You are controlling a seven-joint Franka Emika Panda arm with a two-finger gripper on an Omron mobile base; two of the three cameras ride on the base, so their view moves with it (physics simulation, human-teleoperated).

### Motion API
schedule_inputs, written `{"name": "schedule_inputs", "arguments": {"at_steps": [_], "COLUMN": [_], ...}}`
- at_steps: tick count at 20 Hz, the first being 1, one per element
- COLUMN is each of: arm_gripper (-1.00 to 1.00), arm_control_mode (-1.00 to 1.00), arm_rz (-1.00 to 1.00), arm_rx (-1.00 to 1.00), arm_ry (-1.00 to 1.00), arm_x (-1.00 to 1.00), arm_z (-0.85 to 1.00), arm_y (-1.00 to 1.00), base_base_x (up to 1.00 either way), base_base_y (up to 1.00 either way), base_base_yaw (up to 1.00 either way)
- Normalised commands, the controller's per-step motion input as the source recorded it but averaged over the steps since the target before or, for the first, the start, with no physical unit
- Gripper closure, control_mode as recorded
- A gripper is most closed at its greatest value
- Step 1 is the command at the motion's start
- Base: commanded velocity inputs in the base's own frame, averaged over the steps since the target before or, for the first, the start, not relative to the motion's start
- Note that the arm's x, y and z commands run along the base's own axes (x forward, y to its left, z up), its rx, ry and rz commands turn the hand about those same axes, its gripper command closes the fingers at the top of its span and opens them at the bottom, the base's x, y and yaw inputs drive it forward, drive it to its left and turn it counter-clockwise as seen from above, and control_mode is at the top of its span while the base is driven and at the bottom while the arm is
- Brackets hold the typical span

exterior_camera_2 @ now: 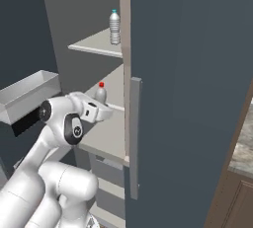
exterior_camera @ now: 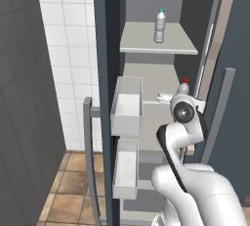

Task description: Take the bottled waters from the counter and place them in the freezer to freeze. Close the freezer door after placing the bottles.

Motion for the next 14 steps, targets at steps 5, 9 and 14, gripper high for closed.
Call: {"name": "schedule_inputs", "arguments": {"at_steps": [5, 9, 14], "arm_gripper": [1.00, 1.00, 1.00], "arm_control_mode": [-1.00, -1.00, -1.00], "arm_rz": [0.12, 0.13, 0.06], "arm_rx": [0.00, 0.00, 0.00], "arm_ry": [0.00, 0.00, -0.01], "arm_x": [0.45, 0.47, 0.31], "arm_z": [-0.21, -0.04, 0.00], "arm_y": [0.00, 0.00, 0.02], "base_base_x": [0.00, 0.00, 0.00], "base_base_y": [0.00, 0.00, 0.00], "base_base_yaw": [0.00, 0.00, 0.00]}}
